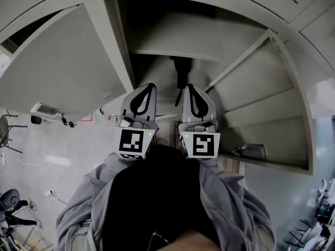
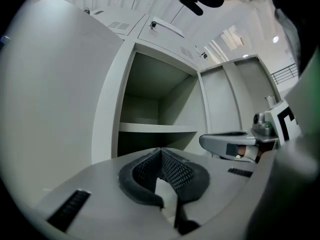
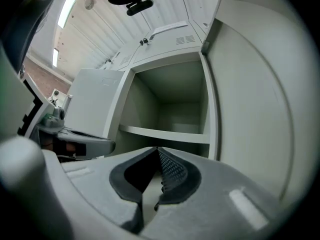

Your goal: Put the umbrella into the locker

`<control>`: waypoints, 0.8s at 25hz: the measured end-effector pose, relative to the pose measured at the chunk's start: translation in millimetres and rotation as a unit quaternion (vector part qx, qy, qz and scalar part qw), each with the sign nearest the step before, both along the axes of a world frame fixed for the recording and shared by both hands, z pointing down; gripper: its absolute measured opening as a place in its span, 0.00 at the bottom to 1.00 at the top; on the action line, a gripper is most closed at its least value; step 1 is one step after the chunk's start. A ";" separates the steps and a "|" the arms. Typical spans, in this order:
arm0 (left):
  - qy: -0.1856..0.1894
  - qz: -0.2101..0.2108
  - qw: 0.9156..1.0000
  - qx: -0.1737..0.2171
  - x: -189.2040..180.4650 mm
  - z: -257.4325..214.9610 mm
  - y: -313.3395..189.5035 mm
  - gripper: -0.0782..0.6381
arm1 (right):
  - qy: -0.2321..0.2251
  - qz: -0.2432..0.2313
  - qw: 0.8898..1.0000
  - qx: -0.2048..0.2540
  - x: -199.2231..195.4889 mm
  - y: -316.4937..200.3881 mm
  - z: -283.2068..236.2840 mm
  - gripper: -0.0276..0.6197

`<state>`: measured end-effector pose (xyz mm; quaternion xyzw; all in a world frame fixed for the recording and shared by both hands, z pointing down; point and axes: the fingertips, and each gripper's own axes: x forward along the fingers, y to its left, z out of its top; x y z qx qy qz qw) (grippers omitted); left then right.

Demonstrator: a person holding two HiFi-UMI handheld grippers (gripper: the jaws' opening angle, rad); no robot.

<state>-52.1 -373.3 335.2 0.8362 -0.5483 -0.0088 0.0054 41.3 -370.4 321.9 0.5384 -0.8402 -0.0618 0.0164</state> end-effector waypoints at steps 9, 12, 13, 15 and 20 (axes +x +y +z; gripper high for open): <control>0.004 0.023 1.000 -0.011 14.1 -2.3 5.4 0.12 | -0.006 0.002 1.000 -0.013 4.3 7.3 7.4 0.05; 0.003 0.026 1.000 -0.012 17.4 -0.6 4.0 0.12 | -0.011 0.001 1.000 -0.018 6.0 6.6 10.7 0.05; 0.002 0.027 1.000 -0.014 18.8 0.4 4.4 0.12 | -0.011 0.000 1.000 -0.020 6.6 7.1 11.9 0.05; 0.002 0.030 0.999 -0.017 21.5 2.0 4.8 0.12 | -0.012 0.000 1.000 -0.024 7.7 7.5 13.9 0.05; 0.004 0.036 0.999 -0.019 25.8 3.7 2.2 0.12 | -0.014 -0.001 1.000 -0.027 9.1 4.0 16.0 0.05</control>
